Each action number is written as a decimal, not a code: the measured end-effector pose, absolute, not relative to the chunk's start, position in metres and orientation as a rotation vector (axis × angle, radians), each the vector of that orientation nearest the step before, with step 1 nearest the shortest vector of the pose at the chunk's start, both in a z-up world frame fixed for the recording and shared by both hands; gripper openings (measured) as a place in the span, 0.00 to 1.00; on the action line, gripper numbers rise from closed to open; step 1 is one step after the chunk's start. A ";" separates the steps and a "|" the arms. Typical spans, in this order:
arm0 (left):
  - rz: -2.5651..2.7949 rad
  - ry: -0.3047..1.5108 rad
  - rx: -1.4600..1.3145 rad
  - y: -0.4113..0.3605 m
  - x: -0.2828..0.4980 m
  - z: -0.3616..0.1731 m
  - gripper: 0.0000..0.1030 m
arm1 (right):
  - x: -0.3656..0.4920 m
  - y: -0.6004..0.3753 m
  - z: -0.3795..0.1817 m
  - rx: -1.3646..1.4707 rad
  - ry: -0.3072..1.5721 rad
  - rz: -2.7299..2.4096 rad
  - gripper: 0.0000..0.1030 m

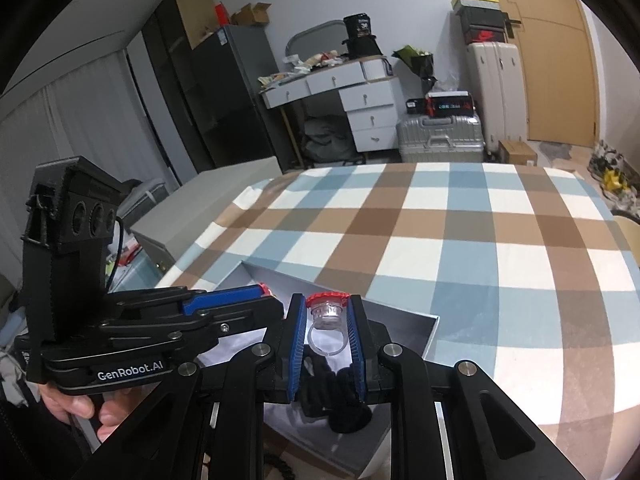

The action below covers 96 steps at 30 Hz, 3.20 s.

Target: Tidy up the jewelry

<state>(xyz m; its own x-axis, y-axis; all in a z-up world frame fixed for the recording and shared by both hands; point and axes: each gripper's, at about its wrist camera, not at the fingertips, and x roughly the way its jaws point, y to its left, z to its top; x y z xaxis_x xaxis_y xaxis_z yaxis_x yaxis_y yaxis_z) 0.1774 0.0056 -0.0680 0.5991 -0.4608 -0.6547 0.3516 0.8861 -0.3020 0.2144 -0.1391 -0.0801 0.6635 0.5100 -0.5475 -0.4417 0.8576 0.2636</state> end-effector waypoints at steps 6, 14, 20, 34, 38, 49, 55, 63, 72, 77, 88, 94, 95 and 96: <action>-0.474 0.821 -0.149 0.004 0.181 -0.071 0.16 | 0.217 -0.137 -0.083 0.105 0.667 0.538 0.21; -0.491 0.843 -0.134 0.001 0.183 -0.071 0.17 | 0.217 -0.136 -0.083 0.103 0.664 0.525 0.31; -0.501 0.797 -0.151 0.007 0.175 -0.062 0.49 | 0.205 -0.148 -0.074 0.136 0.620 0.525 0.46; -0.434 0.724 -0.070 0.003 0.135 -0.039 0.54 | 0.147 -0.162 -0.036 0.138 0.497 0.508 0.70; -0.408 0.681 -0.049 0.001 0.122 -0.029 0.62 | 0.125 -0.165 -0.027 0.141 0.459 0.503 0.78; -0.312 0.608 -0.043 0.007 0.091 -0.018 0.80 | 0.074 -0.171 -0.016 0.116 0.394 0.487 0.95; -0.261 0.604 -0.091 0.017 0.070 -0.024 0.91 | 0.051 -0.170 -0.022 0.090 0.403 0.509 1.00; -0.198 0.604 -0.099 0.025 0.043 -0.043 0.99 | 0.028 -0.160 -0.054 0.025 0.488 0.504 1.00; -0.149 0.671 -0.084 0.038 0.019 -0.073 0.99 | 0.018 -0.147 -0.106 -0.071 0.637 0.480 1.00; -0.155 0.746 -0.104 0.047 0.014 -0.093 0.99 | 0.017 -0.143 -0.124 -0.091 0.685 0.485 1.00; -0.172 0.798 -0.126 0.053 0.002 -0.106 0.99 | 0.042 -0.129 -0.137 -0.117 0.769 0.436 0.86; -0.174 0.816 -0.159 0.061 0.006 -0.112 0.99 | 0.049 -0.120 -0.143 -0.161 0.794 0.433 0.75; -0.173 0.819 -0.163 0.061 0.005 -0.113 0.99 | 0.050 -0.120 -0.143 -0.159 0.794 0.438 0.72; -0.174 0.822 -0.166 0.062 0.006 -0.114 0.99 | 0.051 -0.119 -0.143 -0.158 0.795 0.442 0.70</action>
<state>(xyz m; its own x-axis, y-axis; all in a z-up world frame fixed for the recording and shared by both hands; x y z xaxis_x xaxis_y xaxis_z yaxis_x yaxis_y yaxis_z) 0.0058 0.0617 -0.1137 0.6679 -0.2175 -0.7117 0.0889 0.9728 -0.2139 0.0509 -0.1187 -0.1430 0.6151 0.3231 -0.7192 -0.4400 0.8976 0.0270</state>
